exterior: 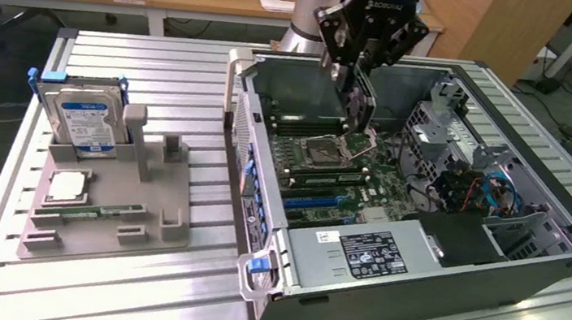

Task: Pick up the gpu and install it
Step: 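Pick up the gpu and move the gpu toward the slot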

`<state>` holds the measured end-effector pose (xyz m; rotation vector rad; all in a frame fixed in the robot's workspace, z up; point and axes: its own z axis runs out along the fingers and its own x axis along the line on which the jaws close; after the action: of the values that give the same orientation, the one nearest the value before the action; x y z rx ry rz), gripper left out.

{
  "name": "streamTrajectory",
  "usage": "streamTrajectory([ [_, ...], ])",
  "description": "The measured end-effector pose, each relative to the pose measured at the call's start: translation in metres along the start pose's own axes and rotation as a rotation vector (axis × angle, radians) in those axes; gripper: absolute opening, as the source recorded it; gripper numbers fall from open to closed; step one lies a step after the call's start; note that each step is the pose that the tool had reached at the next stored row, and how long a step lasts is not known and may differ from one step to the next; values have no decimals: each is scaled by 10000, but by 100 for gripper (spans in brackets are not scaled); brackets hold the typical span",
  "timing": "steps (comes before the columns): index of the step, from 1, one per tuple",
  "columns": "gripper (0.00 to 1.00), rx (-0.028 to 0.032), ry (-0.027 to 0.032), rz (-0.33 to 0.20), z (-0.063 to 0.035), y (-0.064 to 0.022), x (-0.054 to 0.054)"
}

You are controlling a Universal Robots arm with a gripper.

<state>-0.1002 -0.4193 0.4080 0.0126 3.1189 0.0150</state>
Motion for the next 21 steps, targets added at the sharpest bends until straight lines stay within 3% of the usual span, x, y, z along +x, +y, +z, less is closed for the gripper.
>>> streamTrajectory([
  [4,27,0,4,1,8,1,-145],
  [7,27,-6,49,0,13,2,-263],
  [16,27,-6,52,0,28,3,-469],
  [21,27,-5,52,1,34,4,-514],
])
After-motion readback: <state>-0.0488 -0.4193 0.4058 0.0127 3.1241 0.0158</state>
